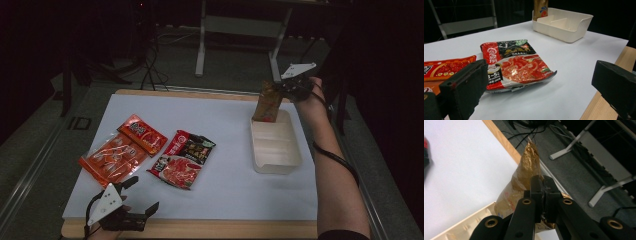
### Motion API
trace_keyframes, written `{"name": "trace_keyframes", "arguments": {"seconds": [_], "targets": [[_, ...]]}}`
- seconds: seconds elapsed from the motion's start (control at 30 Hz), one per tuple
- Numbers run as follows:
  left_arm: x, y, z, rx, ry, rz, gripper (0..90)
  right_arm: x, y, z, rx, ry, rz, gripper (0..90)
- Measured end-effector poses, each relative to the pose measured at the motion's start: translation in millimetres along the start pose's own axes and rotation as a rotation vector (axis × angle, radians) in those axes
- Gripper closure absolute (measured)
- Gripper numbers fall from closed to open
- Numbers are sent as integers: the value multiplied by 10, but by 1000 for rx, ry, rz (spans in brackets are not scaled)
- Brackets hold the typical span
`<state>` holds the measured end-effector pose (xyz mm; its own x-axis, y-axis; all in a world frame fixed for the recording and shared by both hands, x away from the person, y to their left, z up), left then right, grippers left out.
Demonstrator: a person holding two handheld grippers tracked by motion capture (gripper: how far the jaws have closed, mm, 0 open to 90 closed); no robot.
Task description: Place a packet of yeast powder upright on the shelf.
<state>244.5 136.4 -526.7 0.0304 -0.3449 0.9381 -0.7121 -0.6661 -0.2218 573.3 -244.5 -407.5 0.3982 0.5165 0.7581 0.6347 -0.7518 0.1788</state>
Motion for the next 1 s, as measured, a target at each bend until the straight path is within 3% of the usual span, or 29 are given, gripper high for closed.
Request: {"name": "trace_keyframes", "arguments": {"seconds": [0.1, 0.37, 0.47, 0.53, 0.6, 0.67, 0.73, 0.9, 1.0], "targets": [[4, 3, 2, -1, 0, 2, 16, -96, -2, 46, 4, -37, 3, 881], [4, 12, 12, -6, -1, 2, 16, -304, -58, 167, 53, -70, 52, 869], [4, 15, 13, -6, -3, 5, 16, -351, -57, 193, 60, -73, 77, 868], [3, 13, 16, -7, -3, 3, 16, -381, -41, 187, 70, -73, 119, 853], [4, 13, 18, -9, -2, 2, 15, -366, -41, 154, 87, -76, 165, 785], [8, 15, 20, -9, 0, 0, 16, -357, -24, 116, 52, -89, 215, 754], [15, 24, 23, -20, 9, -10, 16, -346, -25, 74, 61, -98, 270, 691], [30, 33, 30, -23, 11, 10, 16, -277, -10, -68, 30, -52, 271, 566], [42, 39, 43, -22, 14, 22, 16, -233, -62, -169, 41, -7, 294, 490]]}}
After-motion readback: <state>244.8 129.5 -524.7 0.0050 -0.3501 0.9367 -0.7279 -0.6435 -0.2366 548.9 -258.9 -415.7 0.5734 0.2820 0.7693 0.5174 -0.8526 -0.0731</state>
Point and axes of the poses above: each handheld gripper's, and its own axes: z roughly forward along the jaws, x roughly out of its top, y roughly to its right, the point moved 10 cm from there along z, roughly forward along the jaws, and after that the axes turned 15 degrees about z, right-handed, at the moved point
